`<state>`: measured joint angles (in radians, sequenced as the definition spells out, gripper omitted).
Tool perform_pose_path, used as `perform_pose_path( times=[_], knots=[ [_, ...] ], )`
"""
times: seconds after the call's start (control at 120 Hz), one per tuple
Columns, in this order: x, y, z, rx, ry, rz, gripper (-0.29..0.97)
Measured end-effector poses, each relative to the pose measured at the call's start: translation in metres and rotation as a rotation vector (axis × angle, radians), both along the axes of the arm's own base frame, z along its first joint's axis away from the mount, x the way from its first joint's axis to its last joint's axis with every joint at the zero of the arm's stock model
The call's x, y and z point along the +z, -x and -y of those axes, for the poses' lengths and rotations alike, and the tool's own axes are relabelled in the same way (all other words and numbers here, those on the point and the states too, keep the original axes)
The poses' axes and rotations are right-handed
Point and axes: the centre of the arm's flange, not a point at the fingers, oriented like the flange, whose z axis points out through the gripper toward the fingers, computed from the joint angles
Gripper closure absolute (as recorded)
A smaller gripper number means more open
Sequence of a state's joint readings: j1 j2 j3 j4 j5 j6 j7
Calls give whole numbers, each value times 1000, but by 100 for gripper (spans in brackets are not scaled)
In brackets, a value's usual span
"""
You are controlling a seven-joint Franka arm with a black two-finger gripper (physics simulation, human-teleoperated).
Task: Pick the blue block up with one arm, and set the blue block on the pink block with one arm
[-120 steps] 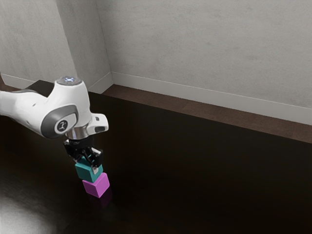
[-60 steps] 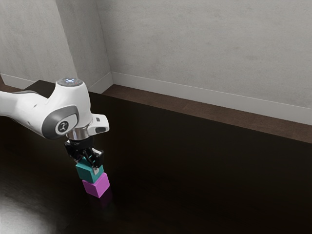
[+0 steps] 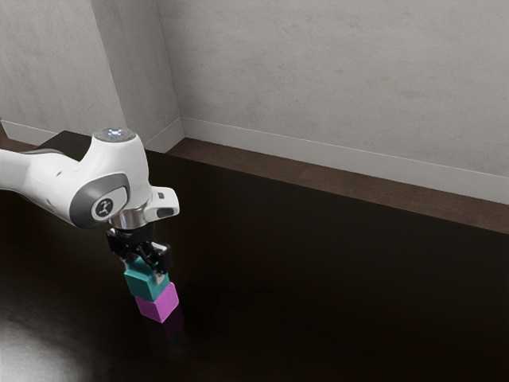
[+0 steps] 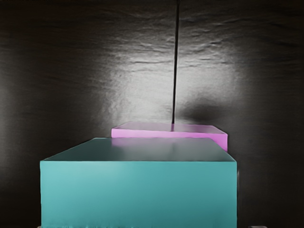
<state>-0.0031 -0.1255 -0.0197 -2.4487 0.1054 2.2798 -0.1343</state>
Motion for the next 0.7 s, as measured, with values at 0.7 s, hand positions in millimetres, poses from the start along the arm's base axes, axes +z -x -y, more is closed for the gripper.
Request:
perform_pose_path(
  times=[0.7],
  knots=[
    [102,8,3,-13,-15,87,1]
  ],
)
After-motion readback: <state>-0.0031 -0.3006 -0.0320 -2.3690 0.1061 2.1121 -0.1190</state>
